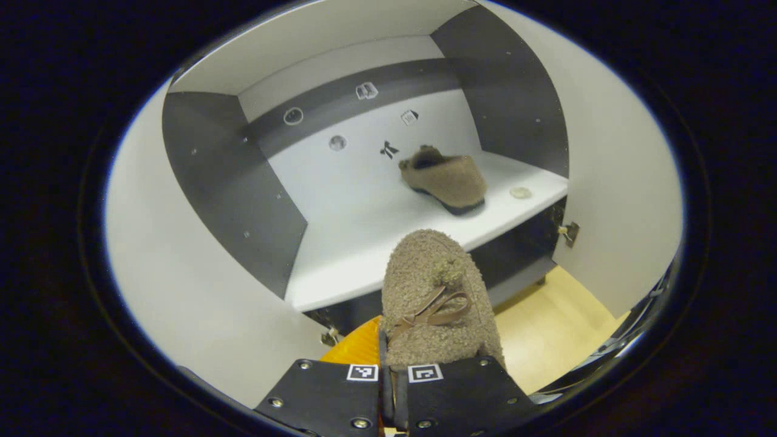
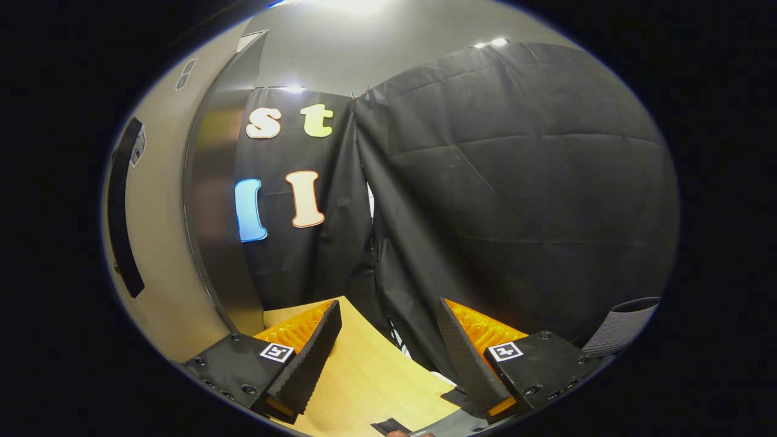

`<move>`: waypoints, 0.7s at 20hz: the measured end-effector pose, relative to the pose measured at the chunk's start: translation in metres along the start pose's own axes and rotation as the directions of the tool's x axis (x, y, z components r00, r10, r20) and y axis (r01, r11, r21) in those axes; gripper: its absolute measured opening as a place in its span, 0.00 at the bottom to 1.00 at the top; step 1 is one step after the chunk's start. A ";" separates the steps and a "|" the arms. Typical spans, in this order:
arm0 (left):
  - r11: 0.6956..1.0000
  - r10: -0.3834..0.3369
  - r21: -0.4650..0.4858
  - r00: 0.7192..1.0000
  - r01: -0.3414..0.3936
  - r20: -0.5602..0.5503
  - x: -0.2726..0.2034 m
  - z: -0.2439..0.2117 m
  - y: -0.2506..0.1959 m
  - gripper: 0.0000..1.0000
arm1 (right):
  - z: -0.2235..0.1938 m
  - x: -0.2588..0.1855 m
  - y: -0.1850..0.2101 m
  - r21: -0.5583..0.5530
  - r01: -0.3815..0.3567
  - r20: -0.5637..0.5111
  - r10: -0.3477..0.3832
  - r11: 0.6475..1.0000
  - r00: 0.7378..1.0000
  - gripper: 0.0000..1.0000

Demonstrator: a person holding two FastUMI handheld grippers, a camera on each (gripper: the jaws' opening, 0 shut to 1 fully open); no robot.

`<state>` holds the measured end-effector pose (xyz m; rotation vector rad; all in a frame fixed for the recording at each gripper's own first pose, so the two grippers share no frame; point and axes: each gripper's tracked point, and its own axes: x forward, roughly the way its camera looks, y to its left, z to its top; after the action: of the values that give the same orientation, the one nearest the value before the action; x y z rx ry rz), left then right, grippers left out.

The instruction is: Grab one shoe with the right hand and put it into the shoe cabinet, grab the other shoe with the left hand and put it into the shoe cabinet; then close the right door with the right hand and the left door with the left hand.

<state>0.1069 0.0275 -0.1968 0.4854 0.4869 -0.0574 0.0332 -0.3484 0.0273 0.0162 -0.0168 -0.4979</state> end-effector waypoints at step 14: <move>0.997 0.071 -0.027 0.991 -0.068 0.117 -0.004 0.017 0.005 0.02 | -0.011 -0.025 -0.055 0.045 0.143 -0.008 -0.143 0.989 0.990 0.98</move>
<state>0.1119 0.0232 -0.1796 0.4736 0.3545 -0.0134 -0.0145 -0.3843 0.0148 0.0636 -0.0227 -0.6407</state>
